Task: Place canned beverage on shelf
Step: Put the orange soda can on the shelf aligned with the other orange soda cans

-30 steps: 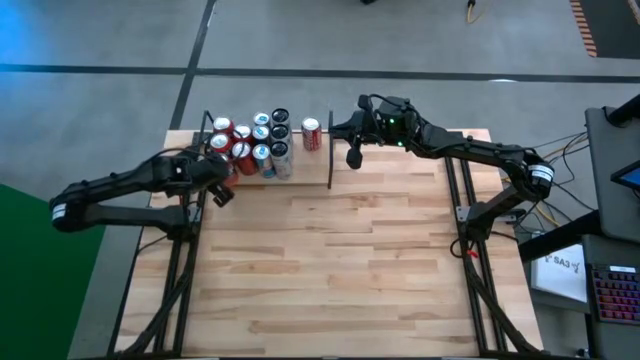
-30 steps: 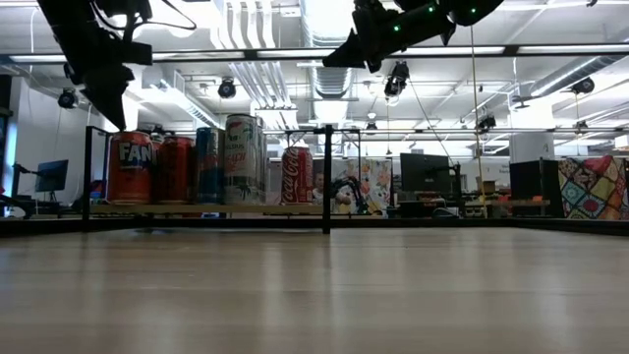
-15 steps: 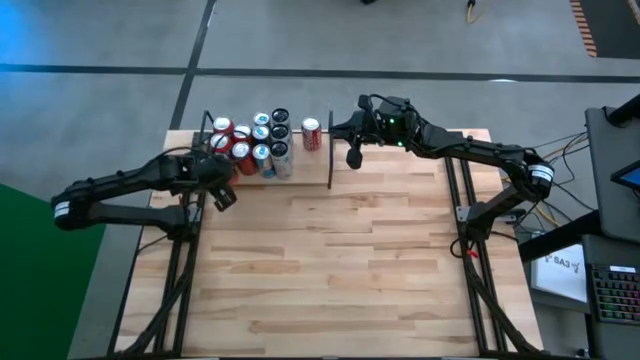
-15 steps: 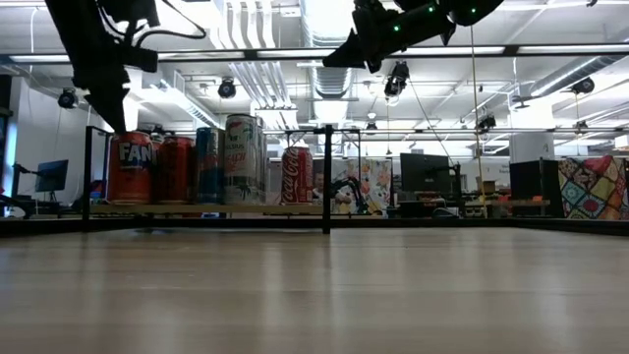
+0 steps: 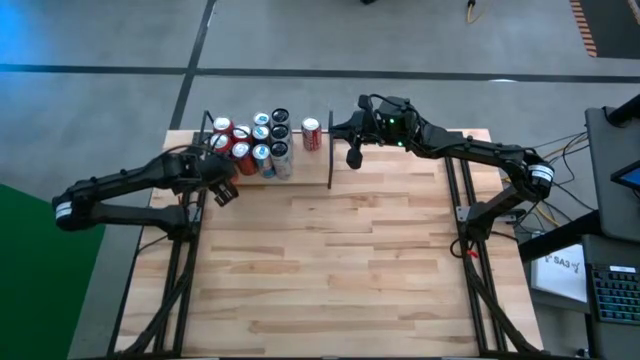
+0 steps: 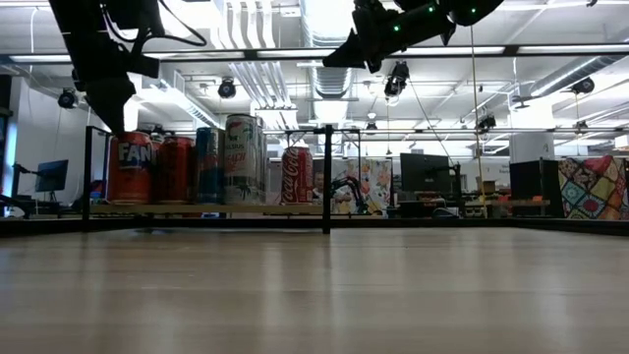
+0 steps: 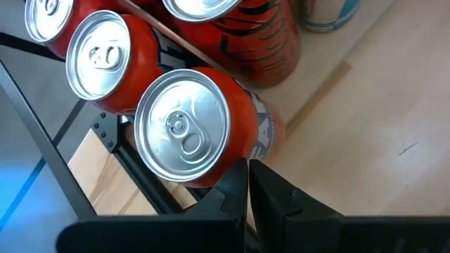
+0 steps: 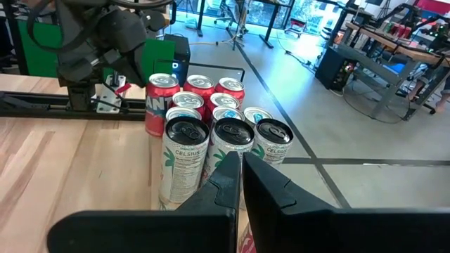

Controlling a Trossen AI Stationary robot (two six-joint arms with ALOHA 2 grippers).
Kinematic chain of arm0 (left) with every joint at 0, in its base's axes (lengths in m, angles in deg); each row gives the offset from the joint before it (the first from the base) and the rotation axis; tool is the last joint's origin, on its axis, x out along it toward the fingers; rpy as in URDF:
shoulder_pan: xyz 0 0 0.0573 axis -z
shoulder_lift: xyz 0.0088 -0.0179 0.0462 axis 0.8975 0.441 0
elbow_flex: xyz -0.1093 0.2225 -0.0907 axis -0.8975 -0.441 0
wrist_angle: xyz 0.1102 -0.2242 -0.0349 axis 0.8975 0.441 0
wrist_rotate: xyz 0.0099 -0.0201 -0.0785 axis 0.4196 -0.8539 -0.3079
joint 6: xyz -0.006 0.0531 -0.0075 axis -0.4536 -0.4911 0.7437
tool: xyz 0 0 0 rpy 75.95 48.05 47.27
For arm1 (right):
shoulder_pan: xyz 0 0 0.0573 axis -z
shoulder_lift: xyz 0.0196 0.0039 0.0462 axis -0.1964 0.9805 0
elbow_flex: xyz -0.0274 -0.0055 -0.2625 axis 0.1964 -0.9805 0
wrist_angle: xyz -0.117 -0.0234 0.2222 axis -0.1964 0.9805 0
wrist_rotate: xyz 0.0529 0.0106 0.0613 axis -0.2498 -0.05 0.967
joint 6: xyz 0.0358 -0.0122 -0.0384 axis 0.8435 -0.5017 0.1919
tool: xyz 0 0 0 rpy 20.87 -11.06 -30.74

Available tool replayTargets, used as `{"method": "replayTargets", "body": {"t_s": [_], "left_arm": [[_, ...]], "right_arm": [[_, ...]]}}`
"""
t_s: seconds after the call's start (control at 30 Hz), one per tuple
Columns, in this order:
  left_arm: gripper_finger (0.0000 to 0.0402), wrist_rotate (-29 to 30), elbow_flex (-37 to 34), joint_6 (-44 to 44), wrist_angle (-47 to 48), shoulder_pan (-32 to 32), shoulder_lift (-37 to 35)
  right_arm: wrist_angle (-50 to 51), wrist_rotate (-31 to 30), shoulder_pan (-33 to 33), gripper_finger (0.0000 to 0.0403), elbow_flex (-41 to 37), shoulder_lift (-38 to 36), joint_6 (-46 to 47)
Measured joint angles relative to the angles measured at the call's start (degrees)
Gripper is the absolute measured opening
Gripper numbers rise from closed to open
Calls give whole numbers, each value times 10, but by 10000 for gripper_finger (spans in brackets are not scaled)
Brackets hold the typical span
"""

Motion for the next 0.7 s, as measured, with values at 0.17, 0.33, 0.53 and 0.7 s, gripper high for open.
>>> {"method": "replayTargets", "body": {"t_s": [0.17, 0.33, 0.53, 0.7], "left_arm": [[0, 0, 3, 0, 4, -6, -4], [0, 0, 55, 4, 29, -6, -6], [0, -34, 141, 38, -8, -11, 4], [0, -123, 209, 86, 11, -53, 57]], "right_arm": [[0, 0, 0, 9, 0, 0, 2], [6, 0, 0, 9, 0, 0, 2], [23, 0, 0, 9, 0, -1, 8], [26, 0, 0, 9, 6, -1, 21]]}}
